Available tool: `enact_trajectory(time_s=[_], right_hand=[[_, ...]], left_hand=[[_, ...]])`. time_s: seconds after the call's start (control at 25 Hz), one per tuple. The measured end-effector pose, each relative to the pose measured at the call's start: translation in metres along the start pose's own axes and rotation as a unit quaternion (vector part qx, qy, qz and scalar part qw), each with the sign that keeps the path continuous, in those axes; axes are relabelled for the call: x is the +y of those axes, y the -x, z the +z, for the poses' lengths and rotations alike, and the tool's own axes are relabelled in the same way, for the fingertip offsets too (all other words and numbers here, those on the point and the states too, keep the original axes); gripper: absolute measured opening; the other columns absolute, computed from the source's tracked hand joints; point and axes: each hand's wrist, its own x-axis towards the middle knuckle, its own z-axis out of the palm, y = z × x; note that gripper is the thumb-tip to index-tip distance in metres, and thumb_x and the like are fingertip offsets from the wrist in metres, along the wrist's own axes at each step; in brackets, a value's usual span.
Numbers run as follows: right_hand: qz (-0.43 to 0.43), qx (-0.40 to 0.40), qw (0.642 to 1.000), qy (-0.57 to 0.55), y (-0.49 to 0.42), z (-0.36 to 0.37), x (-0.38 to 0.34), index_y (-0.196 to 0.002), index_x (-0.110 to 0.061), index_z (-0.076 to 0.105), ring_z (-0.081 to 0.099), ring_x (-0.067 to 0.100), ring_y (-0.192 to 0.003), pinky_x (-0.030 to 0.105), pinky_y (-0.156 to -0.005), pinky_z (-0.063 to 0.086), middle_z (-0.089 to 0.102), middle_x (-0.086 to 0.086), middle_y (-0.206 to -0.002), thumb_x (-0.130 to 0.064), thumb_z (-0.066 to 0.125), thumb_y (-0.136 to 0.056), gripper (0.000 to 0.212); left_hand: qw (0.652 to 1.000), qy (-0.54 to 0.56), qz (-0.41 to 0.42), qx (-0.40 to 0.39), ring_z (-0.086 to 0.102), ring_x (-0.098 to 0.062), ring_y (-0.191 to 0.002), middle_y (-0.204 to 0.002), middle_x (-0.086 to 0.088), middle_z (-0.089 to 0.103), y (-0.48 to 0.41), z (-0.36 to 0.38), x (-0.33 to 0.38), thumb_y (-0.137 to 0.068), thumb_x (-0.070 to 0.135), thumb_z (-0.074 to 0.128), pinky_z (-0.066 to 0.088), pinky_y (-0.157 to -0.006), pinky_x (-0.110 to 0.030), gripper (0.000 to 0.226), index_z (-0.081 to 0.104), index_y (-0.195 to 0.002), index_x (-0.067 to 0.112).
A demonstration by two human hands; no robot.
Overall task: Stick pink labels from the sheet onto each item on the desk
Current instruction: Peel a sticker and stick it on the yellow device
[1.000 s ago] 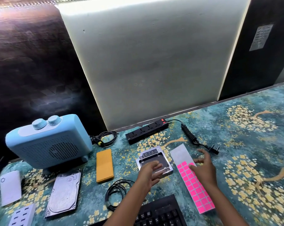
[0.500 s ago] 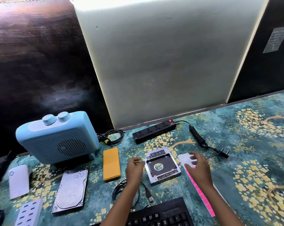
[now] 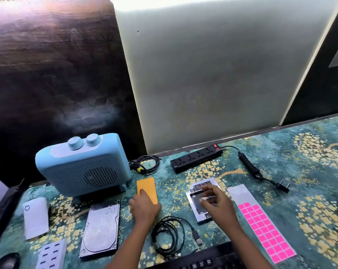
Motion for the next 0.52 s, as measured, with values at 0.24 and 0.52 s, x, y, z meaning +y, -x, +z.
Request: enact_trajectory(time_s=[0.24, 0.52], right_hand=[[0.007, 0.076, 0.995, -0.059, 0.007, 0.013, -0.006, -0.079, -0.021, 0.065, 0.064, 0.019, -0.079, 0.018, -0.063, 0.052, 0.068, 0.005, -0.084, -0.004, 0.068, -0.077, 0.018], [-0.062, 0.002, 0.985, -0.158, 0.003, 0.049, -0.074, -0.073, -0.013, 0.072, 0.061, 0.007, -0.056, 0.016, -0.054, 0.050, 0.070, -0.004, -0.059, -0.004, 0.073, -0.072, 0.010]], left_hand=[[0.786, 0.574, -0.112, -0.201, 0.050, -0.022, -0.062, -0.082, -0.013, 0.059, -0.015, -0.041, -0.014, -0.065, 0.030, 0.063, 0.046, -0.047, -0.020, 0.043, 0.055, -0.099, 0.004], [0.607, 0.715, 0.091, -0.334, 0.070, -0.025, -0.067, -0.090, -0.012, 0.074, 0.025, -0.077, -0.004, -0.039, 0.067, 0.078, 0.058, -0.059, -0.037, 0.083, 0.068, -0.100, 0.011]])
